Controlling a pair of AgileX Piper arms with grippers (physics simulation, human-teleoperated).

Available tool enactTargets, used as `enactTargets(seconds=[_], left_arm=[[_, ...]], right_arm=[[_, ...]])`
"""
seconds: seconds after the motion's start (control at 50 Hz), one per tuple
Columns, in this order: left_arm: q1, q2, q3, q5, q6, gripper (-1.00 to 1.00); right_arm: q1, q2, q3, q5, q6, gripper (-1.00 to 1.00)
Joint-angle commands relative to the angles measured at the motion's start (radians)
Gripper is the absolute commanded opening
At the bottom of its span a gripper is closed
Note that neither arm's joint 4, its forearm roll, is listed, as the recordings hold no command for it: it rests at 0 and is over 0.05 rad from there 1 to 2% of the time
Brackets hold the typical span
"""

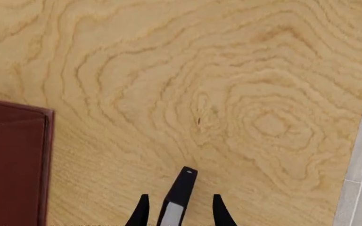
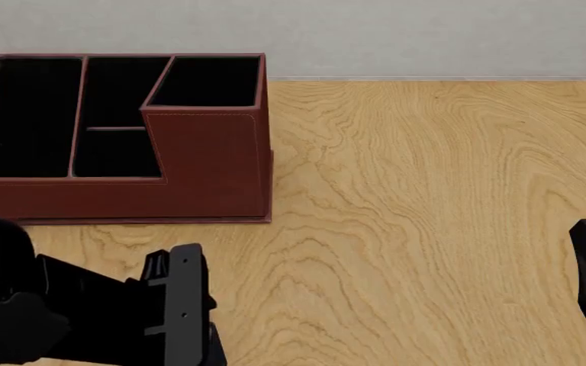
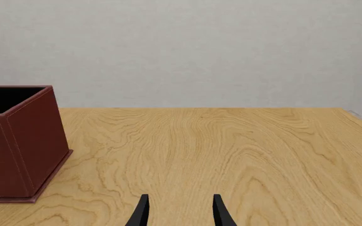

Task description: Pick up the book and place it in the left compartment of the caddy.

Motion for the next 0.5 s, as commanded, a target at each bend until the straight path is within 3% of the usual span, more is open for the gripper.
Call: enactTargets(seconds=[0.02, 0.5], left_arm=[[0.022, -0.003, 0.028, -0.021, 0.002, 1.0], [-0.008, 0.063, 0.049, -0.093, -0.04, 1.0]], right_arm=[[0.0, -0.003, 0.002, 0.001, 0.0, 1.0], [0.0, -0.003, 0.002, 0.001, 0.0, 1.0]])
